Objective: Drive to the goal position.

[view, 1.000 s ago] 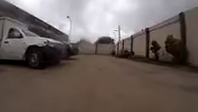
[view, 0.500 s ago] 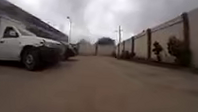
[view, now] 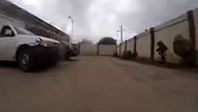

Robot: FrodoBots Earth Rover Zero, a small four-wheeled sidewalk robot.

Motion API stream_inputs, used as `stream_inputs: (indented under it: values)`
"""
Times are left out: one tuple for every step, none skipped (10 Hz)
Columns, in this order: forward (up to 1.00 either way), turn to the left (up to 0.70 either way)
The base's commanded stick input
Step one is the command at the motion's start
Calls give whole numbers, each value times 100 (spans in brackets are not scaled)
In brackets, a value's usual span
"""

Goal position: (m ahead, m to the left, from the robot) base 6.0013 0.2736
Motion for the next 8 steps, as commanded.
stream_inputs:
  values:
    - [50, 0]
    - [50, 0]
    - [50, 0]
    - [50, 0]
    - [50, 0]
    - [50, 0]
    - [50, 0]
    - [50, 0]
